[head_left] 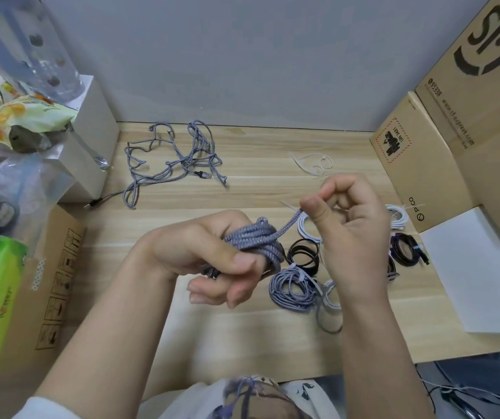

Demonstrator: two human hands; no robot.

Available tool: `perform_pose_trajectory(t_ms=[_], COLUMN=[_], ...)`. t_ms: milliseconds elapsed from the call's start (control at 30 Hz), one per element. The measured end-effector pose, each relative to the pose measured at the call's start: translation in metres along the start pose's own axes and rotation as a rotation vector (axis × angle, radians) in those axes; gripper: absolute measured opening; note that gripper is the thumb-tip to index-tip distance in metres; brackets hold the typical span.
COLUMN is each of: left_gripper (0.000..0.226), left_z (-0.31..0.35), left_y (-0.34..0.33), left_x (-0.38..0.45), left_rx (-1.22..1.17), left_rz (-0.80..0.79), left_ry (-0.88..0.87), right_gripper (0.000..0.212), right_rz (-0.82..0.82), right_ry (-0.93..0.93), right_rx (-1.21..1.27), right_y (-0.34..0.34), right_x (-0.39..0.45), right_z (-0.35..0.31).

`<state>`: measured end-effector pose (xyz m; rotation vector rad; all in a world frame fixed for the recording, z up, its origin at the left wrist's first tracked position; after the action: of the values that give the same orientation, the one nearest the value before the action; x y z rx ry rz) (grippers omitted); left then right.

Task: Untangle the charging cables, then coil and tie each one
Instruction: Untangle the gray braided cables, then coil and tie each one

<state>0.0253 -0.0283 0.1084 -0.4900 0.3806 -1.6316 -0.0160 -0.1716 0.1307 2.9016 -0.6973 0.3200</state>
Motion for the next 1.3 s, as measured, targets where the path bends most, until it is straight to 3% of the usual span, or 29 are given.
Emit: perform_pose_trajectory(t_ms=[133,233,333,500,667,767,967,1167,1300], left_gripper=[0.024,0.02,0.02,0.032,0.027,0.034,0.056,0.082,0.095], left_z=[0.011,0.022,0.039,0.039,0.018,0.013,0.006,0.001,-0.01], left_y=[-0.01,-0.011,0.001,0.03,0.036,0.035,0.035,0.023,0.019], left_x=[0.014,0.016,0.007,-0.004,0.008,0.014,0.012,0.01,0.006], left_rx=[-0.139,-0.349,-0.592,-0.545,-0.147,0.012,0.61,0.611,0.347], left_rz=[-0.151,-0.116,0.15,0.648,1.01,1.058,1.155,0.925,0.543], left_ry=[-0.314,-0.515,-0.746,-0.878,-0.661,-0.513,-0.101,0.114,0.152], right_gripper=[0.019,0.037,0.043,0.039,0.035,0.033,0.027,0.02,0.016], right_rz=[-0.218,-0.302,-0.363,-0.425,-0.422,-0.358,-0.163,-0.052,0.014], right_ry=[-0.069,-0.096,-0.149,-0.148,-0.039,0.047,0.323,0.442,0.466], right_rx=[-0.035,-0.23,-0.433,-0.535,-0.608,-0.7,-0.766,-0.698,-0.593], right_y=[-0.015,-0.017,-0.014,-0.015,-0.019,-0.019,-0.011,-0.008,0.003], right_x=[0.0,-0.002,-0.007,-0.014,-0.017,-0.015,-0.012,-0.013,-0.008], right_z=[0.013,0.023,0.031,0.026,0.016,0.013,-0.007,-0.016,-0.022])
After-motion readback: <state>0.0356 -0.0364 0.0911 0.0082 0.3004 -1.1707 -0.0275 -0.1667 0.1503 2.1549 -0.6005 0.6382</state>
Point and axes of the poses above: each hand's wrist, its own x-axis towards the middle knuckle, its own y-axis out of the back of the hand, z = x × y, the point moved 4 cm from there along x, towards the middle knuckle
